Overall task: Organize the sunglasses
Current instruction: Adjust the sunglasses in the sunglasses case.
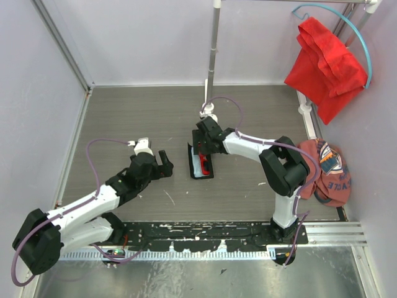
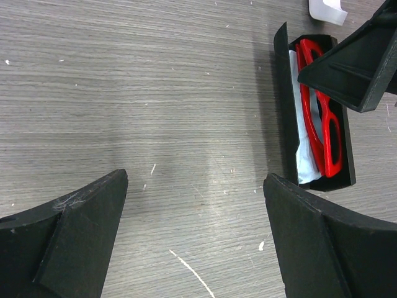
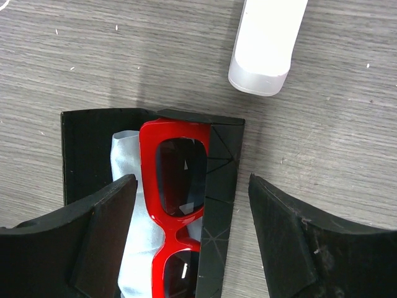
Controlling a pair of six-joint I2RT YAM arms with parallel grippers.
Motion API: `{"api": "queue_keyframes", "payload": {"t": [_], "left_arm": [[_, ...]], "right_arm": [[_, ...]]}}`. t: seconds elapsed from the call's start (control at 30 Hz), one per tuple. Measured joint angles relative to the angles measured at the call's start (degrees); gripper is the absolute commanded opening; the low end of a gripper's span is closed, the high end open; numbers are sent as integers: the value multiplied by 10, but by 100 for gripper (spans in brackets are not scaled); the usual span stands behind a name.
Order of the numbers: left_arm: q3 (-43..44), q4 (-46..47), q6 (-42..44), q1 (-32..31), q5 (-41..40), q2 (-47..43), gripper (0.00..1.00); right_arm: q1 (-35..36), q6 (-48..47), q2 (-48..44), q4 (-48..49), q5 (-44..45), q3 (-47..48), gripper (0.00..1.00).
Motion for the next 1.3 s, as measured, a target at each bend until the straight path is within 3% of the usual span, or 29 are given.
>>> {"api": "queue_keyframes", "payload": {"t": [0.87,1.3], "left_arm": [[0,4,0,0,0,5,98],[0,4,0,0,0,5,98]], "right_arm": [[-5,0,1,14,-11,-11,56],[-7,0,1,14,-13,-12,70]]}}
